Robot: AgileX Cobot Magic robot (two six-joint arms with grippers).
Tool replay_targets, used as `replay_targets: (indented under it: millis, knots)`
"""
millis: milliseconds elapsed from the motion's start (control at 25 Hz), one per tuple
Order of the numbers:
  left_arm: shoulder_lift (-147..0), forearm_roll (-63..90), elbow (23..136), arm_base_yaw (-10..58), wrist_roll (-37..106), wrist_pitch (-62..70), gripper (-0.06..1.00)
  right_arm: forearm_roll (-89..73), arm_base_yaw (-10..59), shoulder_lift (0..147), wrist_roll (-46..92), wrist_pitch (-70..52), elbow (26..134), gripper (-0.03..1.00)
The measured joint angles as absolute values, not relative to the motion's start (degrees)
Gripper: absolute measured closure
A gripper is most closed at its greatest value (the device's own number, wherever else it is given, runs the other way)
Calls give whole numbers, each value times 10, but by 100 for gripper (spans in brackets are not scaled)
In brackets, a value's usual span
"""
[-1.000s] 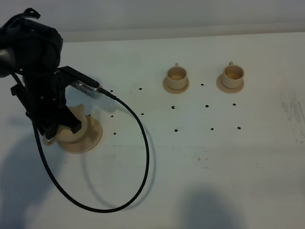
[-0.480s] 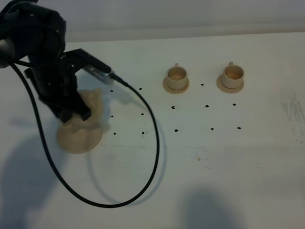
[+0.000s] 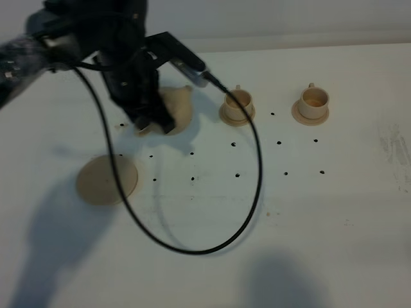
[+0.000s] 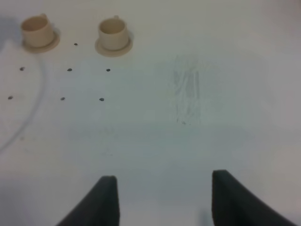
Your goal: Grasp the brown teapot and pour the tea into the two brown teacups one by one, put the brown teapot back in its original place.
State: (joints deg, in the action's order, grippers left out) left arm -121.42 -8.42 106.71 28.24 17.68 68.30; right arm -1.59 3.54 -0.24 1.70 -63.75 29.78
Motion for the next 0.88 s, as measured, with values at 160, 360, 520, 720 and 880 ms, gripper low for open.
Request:
replay_targets:
  millis: [160,360,520,720,880]
  knots:
    - [-1289,-84,1185,305,178,684,86,-16,35,-2,17,-637,298,53]
    - [-1368,-84,1314,330,190,684,86,-16,35,-2,17,-637,298,53]
    - [-1405,-83,1369,346,201,684,86,-16,35,-2,17,-637,298,53]
    - [-1417,-83,1381,355,214,684,86,-16,35,-2,17,-637,298,53]
    - [-1418,-83,1381,360,241,683,86,-16,35,-2,17,-637,298,53]
